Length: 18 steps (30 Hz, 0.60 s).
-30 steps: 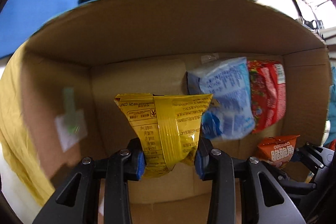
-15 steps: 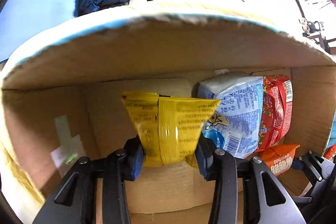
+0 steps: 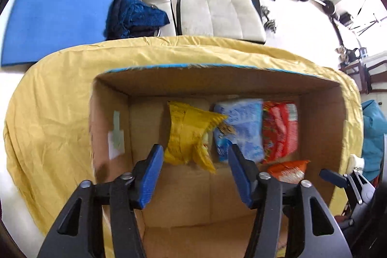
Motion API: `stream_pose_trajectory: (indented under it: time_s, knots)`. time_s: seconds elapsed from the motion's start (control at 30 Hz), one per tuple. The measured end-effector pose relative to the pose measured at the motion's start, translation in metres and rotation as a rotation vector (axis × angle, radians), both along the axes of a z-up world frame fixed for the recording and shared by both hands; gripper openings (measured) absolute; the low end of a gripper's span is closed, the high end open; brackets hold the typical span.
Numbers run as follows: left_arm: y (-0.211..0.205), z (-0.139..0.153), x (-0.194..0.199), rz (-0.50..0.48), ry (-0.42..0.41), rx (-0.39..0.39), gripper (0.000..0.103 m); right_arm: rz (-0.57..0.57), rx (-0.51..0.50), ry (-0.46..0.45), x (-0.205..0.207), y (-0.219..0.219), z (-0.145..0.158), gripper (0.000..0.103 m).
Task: Organize soft objects
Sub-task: 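Open both tools to drop the packets into the box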
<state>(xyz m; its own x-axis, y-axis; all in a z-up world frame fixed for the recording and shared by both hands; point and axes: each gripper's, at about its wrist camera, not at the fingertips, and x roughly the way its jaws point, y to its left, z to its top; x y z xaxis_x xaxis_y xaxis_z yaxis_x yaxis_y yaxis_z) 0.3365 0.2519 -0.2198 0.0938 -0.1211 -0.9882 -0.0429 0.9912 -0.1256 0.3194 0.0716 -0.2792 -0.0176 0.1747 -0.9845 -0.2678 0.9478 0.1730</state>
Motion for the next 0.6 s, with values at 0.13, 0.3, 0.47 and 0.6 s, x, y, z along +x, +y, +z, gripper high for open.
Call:
stream_pose_trajectory:
  time_s: [0.13, 0.3, 0.47, 0.6]
  knots:
    - [0.002, 0.020, -0.024, 0.016, -0.066, -0.011, 0.084, -0.061, -0.015, -0.057, 0.001, -0.004, 0.025, 0.103]
    - [0.005, 0.041, -0.057, 0.071, -0.136, -0.015, 0.100, -0.104, -0.087, -0.169, -0.014, -0.002, 0.050, 0.103]
    - [0.004, 0.061, -0.082, 0.104, -0.207, 0.000, 0.102, -0.130, -0.078, -0.220, -0.031, -0.005, 0.074, 0.103]
    - [0.003, 0.075, -0.102, 0.104, -0.255, 0.029, 0.103, -0.153, -0.054, -0.238, -0.049, -0.010, 0.088, 0.103]
